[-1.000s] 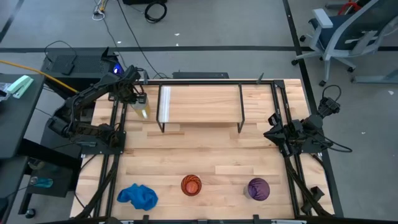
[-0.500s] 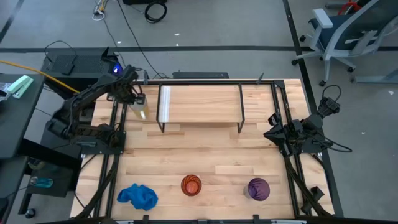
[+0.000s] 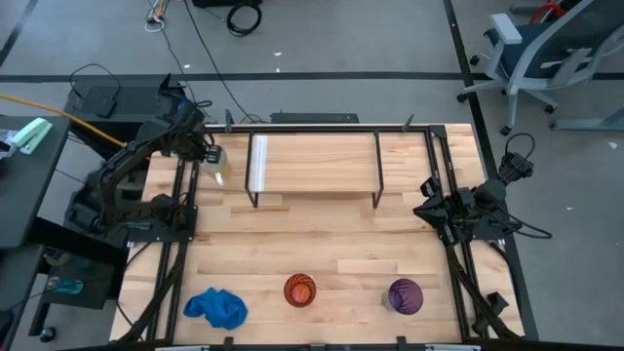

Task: Stack small to large cups/mugs on shelf
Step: Move the yellow mug to the center of the table

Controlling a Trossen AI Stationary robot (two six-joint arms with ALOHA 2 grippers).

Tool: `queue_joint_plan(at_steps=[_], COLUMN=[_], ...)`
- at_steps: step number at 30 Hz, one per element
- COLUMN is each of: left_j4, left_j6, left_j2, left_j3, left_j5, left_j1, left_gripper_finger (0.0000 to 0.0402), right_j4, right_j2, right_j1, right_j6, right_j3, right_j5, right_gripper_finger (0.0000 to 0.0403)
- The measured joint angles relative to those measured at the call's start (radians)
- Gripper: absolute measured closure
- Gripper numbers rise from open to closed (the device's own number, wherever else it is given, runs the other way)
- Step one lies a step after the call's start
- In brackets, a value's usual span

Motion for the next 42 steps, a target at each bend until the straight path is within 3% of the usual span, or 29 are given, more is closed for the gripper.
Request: queue_joint_plan(at_steps=[13,22,31,42], left_j4=[-0.217,-0.288,-0.266,-0.051], left_j6=[0.003,-0.034,-0.090,-0.128], left_j2=[-0.167,-0.222,-0.252,-0.228], left_j3=[0.256,0.424,0.491,0.491], left_j5=[0.014,0.014,0.017,0.071], left_j1=[-0.032,-0.160,-0.320,-0.604], left_gripper_finger=[0.0375,0.0375,0.0375,0.0375], right_j4=[0.000,0.000,0.000,0.000], right_j2=[0.000,0.000,0.000,0.000], right_j1=[0.000,0.000,0.000,0.000], right_j6=[0.000,0.025,0.026,0.044], right_j3=[0.000,0.000,0.000,0.000], right_j5=[0.000,0.000,0.000,0.000], right_gripper_finger=[0.0369,0.0369,0.0369,0.0369])
